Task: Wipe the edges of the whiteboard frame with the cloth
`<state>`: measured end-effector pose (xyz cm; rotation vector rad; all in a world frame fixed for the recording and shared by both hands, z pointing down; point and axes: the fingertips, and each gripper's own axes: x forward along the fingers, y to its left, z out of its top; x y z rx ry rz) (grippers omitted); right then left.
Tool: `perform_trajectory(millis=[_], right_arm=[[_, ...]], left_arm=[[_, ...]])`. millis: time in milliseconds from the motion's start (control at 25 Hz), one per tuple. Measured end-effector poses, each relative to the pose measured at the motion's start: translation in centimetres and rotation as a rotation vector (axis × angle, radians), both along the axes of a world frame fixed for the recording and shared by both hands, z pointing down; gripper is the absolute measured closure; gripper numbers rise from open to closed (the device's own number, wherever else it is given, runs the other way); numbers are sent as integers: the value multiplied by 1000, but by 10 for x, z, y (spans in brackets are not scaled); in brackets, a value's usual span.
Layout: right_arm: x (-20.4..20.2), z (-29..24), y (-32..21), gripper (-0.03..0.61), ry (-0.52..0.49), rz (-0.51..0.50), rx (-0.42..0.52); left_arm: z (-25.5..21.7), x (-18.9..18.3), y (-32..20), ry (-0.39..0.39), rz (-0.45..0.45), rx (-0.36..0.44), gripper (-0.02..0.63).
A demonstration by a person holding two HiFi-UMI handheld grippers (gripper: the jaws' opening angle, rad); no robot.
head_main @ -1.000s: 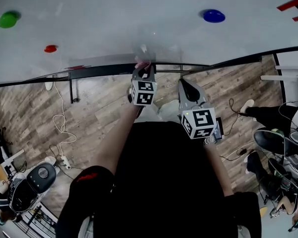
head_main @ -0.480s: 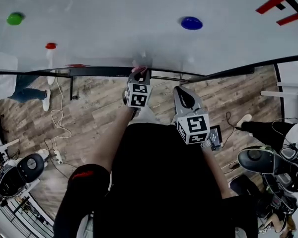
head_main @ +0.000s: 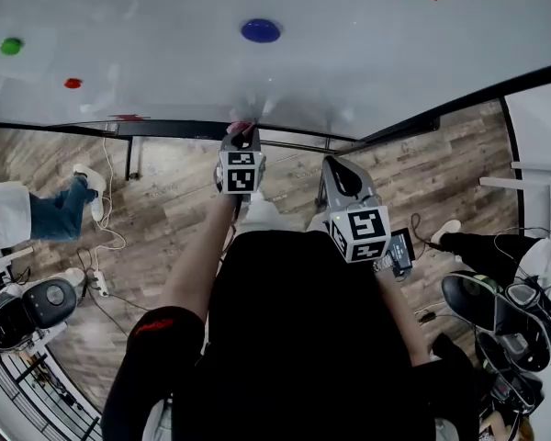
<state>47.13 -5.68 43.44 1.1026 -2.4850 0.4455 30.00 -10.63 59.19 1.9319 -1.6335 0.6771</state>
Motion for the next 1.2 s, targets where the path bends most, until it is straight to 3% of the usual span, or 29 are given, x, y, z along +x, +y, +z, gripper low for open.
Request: perform_trajectory(millis=[640,920,1200], right_arm=[[10,6,-3,577,-4,-5,-24],[9,12,-6,577,-2,-20,-22],[13,14,-19,577,0,-26,-33]], left_arm=[[1,-2,-3,-40,-2,-10,597],[2,18,-3,-45,44,0,597],[7,32,-10,-14,27,-9,597]])
